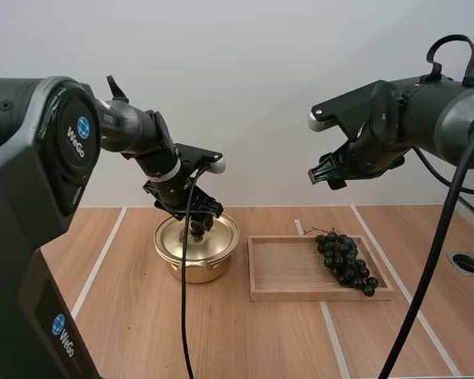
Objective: Open the pot, put the grape inside, and close it
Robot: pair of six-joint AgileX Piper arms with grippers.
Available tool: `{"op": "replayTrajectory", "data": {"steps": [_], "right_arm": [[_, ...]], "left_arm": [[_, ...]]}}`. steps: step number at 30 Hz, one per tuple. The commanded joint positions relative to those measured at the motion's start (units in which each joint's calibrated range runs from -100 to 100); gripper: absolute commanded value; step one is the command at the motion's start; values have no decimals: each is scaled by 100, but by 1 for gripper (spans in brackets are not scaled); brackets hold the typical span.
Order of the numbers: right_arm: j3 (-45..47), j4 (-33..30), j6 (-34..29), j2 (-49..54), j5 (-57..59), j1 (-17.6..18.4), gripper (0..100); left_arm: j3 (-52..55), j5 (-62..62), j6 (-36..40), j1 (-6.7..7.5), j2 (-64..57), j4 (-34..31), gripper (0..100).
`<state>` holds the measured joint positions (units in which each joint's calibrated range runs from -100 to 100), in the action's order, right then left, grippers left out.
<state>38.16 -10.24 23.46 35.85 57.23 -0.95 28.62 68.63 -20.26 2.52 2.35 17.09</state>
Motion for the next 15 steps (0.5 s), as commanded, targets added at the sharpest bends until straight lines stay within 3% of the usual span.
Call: {"op": "replayTrajectory", "data": {"steps": [1,4,8,9,15], "right_arm": [[-42,-40,6,20,3,8,100],[-42,-40,6,20,3,8,100],[-42,-40,6,20,-38,8,100],[-42,-40,6,20,-35,8,100],[-42,-40,6,20,-75,8,100]], "left_arm": [[-43,57,45,18,152,23,78],[-43,140,45,18,257,92,55],[-43,162,35,18,268,107,4],[-43,162,19,18,268,107,0],[-43,175,5,18,255,107,0]]}}
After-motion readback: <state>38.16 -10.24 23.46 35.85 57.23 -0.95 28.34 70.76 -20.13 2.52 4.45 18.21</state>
